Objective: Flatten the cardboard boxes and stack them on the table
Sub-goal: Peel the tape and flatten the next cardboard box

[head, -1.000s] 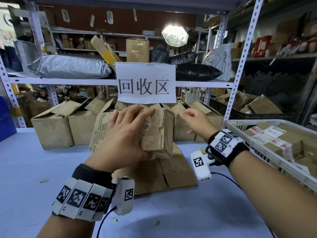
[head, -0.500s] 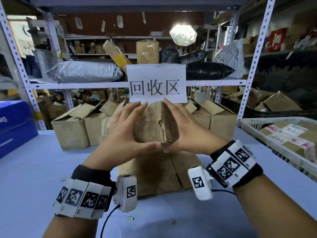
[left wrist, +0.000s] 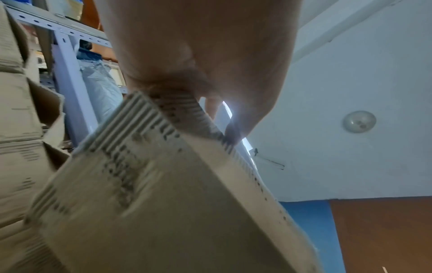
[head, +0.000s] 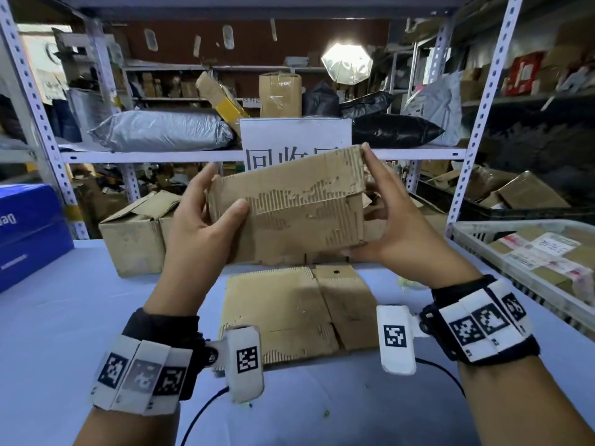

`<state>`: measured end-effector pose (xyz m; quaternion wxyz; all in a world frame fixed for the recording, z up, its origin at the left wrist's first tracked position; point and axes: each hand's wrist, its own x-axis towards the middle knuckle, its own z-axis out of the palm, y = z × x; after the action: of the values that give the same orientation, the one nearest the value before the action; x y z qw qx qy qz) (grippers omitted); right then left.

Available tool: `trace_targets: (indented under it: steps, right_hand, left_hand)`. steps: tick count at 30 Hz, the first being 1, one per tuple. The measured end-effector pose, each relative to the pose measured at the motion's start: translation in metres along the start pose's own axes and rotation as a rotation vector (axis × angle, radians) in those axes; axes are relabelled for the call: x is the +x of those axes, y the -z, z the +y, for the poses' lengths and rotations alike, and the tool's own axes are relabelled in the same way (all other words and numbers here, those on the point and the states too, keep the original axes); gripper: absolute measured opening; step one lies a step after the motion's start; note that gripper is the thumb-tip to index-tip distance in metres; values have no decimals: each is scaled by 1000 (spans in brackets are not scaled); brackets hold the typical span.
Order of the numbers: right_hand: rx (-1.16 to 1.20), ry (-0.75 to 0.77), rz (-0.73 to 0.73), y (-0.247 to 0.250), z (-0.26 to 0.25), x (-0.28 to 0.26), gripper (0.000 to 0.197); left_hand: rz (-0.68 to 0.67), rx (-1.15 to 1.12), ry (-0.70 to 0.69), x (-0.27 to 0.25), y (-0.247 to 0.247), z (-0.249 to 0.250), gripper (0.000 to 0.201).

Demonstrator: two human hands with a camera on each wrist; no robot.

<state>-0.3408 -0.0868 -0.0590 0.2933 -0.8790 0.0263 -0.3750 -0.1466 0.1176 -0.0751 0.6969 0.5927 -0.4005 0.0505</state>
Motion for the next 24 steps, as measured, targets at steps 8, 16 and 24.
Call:
trace_targets:
  steps: [8,16,24]
  right_hand:
    - [520,-30,0,-23,4,-15,94]
    - [556,-114,202,-37,8,-24,88]
    - [508,-240,243,-43,15,-33,112]
  left_hand:
    - [-63,-118,-94,-7,1,-2,88]
    - [-145,-139,-3,-10,-5,-16,105]
    - [-240,-5,-25,-19,-20,-21,106]
